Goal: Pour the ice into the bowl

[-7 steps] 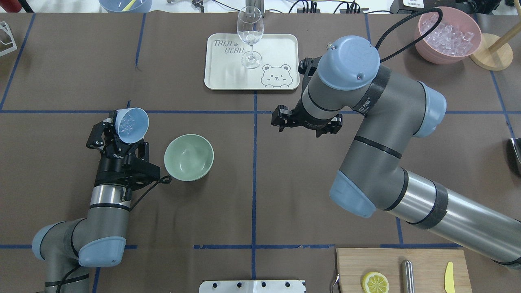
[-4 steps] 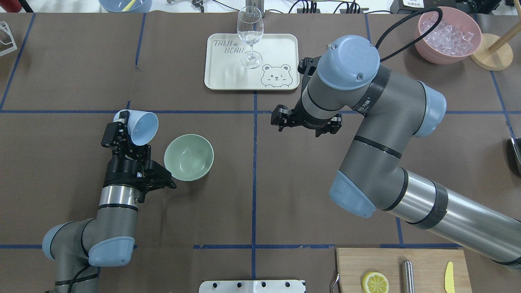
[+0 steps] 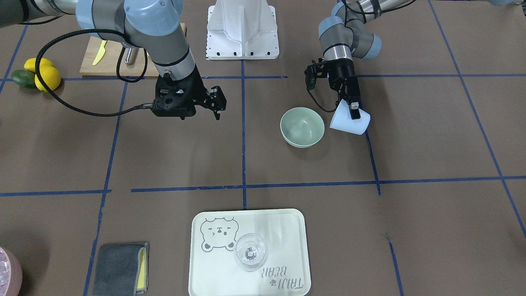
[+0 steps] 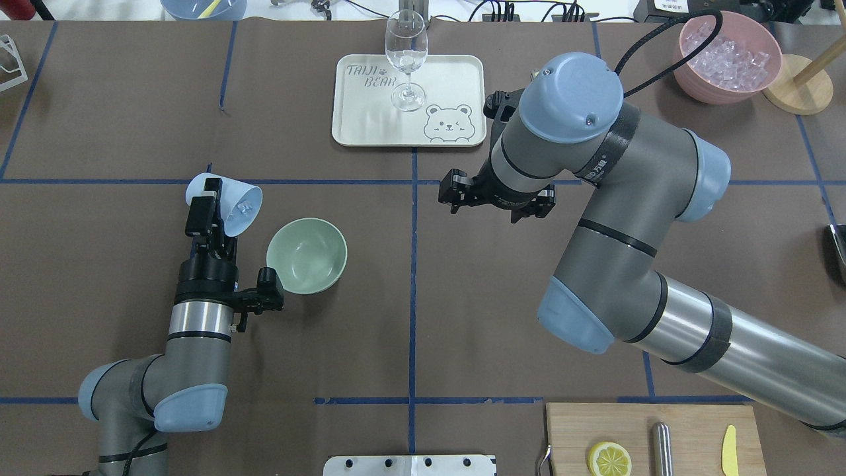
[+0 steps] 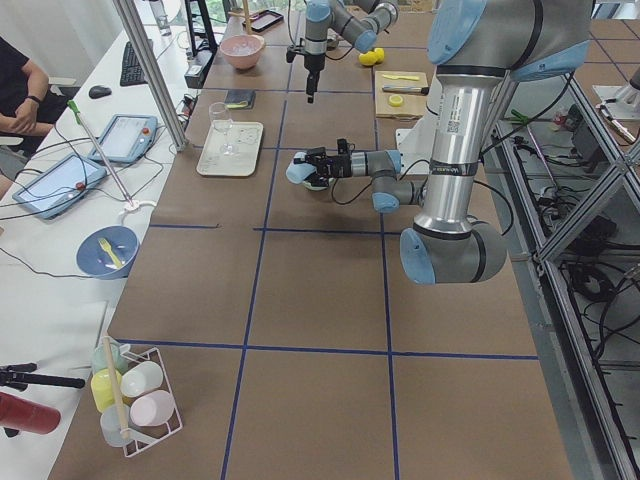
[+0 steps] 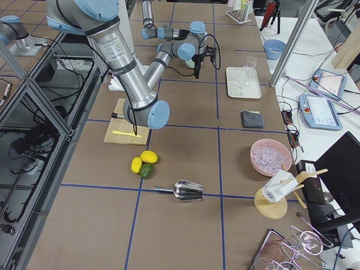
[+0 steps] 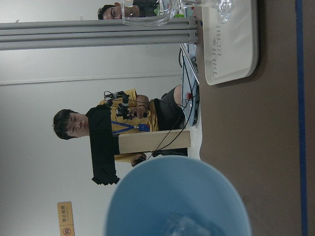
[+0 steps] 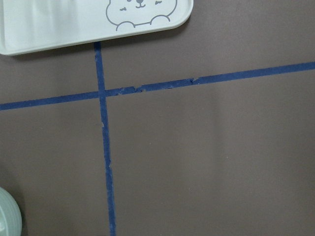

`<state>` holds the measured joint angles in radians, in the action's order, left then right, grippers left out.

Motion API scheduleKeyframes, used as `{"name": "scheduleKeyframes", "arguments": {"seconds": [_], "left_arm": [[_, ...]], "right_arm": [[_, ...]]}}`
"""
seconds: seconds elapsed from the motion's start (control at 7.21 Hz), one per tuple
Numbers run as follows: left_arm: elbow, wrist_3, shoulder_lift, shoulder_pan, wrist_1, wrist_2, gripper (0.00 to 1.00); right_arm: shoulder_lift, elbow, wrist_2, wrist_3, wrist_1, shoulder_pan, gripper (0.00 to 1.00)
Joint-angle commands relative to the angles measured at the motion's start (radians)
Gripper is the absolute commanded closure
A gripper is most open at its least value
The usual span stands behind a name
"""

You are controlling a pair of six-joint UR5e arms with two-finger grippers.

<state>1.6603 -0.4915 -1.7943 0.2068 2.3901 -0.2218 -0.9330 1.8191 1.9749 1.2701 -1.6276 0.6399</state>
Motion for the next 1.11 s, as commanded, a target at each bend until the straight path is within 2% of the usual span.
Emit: {"name": "scheduleKeyframes", "arguments": {"seconds": [0.0,0.42,0.97], "left_arm": [[0.001,-0.131,0.0,-0.004,0.0,0.007,1.0],[0.001,-0.267,-0.004,-0.006,0.0,0.015,1.0],[-0.017,-0.317,-0.019,-0.012,0.0,0.029,1.0]], "right_arm": [[-0.001,0.003,0.001,0.0,0.0,0.003,0.0],[0.0,0.012,0.001,0.008,0.0,0.003,0.0],[0.0,0.02,0.002,0.008,-0.002,0.004,0.0]]}}
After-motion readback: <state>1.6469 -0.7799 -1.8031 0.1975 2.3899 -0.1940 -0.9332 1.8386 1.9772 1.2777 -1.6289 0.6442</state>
